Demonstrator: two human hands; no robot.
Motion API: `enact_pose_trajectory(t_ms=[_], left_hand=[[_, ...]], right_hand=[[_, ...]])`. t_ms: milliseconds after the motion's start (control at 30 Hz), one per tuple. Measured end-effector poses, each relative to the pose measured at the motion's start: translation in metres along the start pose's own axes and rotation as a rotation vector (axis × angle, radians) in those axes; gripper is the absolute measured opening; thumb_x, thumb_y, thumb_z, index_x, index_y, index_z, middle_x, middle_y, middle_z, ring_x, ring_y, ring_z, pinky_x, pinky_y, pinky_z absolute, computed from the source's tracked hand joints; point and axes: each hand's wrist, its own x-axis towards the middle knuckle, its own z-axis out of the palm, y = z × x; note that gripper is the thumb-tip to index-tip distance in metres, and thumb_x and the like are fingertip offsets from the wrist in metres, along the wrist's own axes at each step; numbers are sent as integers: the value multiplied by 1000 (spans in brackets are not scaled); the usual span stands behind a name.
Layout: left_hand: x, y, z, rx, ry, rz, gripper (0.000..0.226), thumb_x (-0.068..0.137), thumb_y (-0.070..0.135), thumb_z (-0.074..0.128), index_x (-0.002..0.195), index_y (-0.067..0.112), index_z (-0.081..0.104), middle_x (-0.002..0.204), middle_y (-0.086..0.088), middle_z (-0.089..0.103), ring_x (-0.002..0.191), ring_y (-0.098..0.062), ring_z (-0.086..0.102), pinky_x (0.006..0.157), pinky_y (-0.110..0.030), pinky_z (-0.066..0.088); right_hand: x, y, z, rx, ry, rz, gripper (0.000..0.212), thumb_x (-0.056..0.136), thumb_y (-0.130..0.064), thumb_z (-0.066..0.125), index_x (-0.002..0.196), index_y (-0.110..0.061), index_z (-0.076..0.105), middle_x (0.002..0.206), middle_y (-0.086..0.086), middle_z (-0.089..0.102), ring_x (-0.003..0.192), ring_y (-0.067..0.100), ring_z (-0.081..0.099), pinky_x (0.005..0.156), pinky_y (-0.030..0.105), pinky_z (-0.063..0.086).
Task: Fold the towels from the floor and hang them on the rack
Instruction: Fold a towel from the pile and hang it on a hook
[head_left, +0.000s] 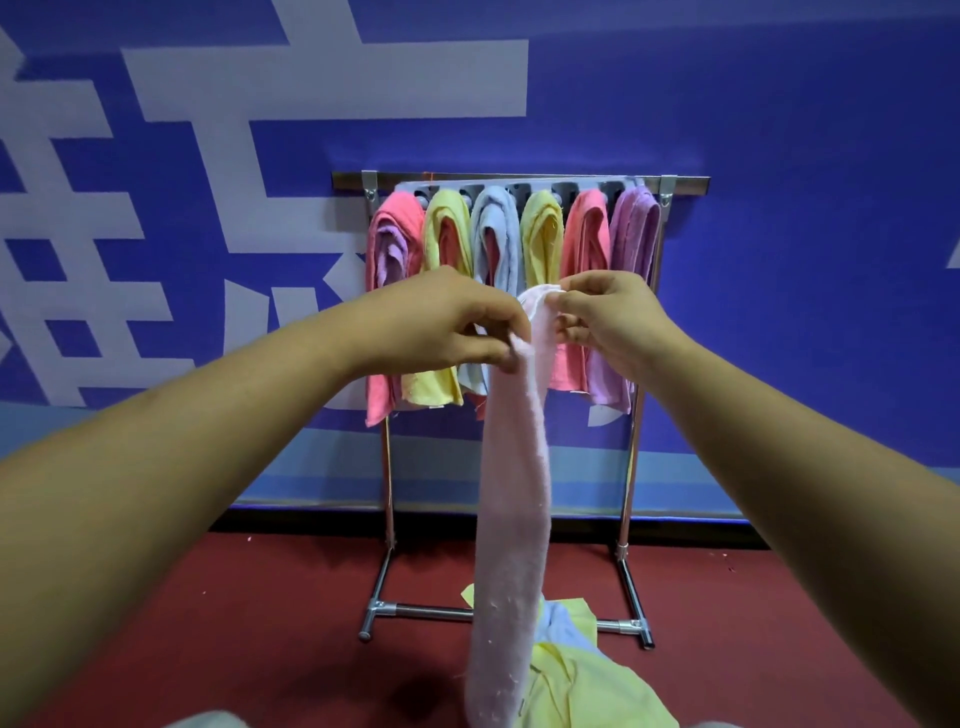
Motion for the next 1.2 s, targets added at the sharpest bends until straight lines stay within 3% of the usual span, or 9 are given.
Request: enact_pose_trajectory(t_ms=[100,233,300,400,500,767,933,1067,1200], left_hand=[[-1,-2,0,-123,129,0,20,83,45,67,93,29,73,92,10,57,87,-4,54,73,-18,47],[-1,0,1,-303,71,13,23,84,44,65,92,23,72,106,17,59,107,0,54,89,-9,42],[0,-2,5,-299,52,-47,18,90,40,65,92,23,72,95,14,66,93,0,61,81,-13,46],[4,-13,13,-201,203,-150,17,92,38,65,84,25,71,74,8,62,70,-3,54,67,-20,43],[5,-24,17,-183,348,-258,21,90,40,66,82,22,72,72,5,62,66,-1,50,62,-19,40],[5,-31,20,-317,440,-315,22,88,42,69,75,24,71,64,9,61,59,4,49,54,-9,37],[7,-32,20,-303,422,-320,36,84,47,71,78,11,74,86,-18,63,75,-11,50,59,-15,38],[5,-42,16,-410,193,-376,54,88,45,67,89,-9,67,102,-12,47,93,-15,47,85,-25,41],[-1,-51,17,-153,47,-340,28,86,47,67,79,21,68,111,2,51,102,-11,50,89,-30,42]], right_hand=[[-3,-1,5,42,-35,1,7,90,2,67,96,6,67,82,16,65,64,18,64,60,26,56],[-6,-2,14,55,-128,-5,14,88,2,69,100,10,67,89,29,64,75,29,65,67,36,61],[-8,-2,19,50,-166,-16,14,87,0,71,98,8,69,95,32,65,85,35,63,81,47,59],[-11,-4,24,72,-206,-32,18,86,-2,72,100,9,69,89,23,67,77,28,66,71,35,61],[-13,-3,29,138,-226,-27,23,88,1,70,107,14,66,80,18,66,63,19,63,62,24,56],[-18,-3,36,261,-331,-74,25,94,-4,63,113,12,67,97,25,69,85,22,66,85,31,59],[-19,-4,37,85,-272,-151,20,88,-4,72,105,6,72,87,17,73,74,24,63,72,28,57],[-18,-4,29,8,-262,-157,16,89,-1,69,105,3,73,83,12,73,70,19,60,69,28,55],[-20,2,22,-143,-236,-155,11,92,-1,66,101,-1,74,80,10,73,66,15,62,66,27,54]])
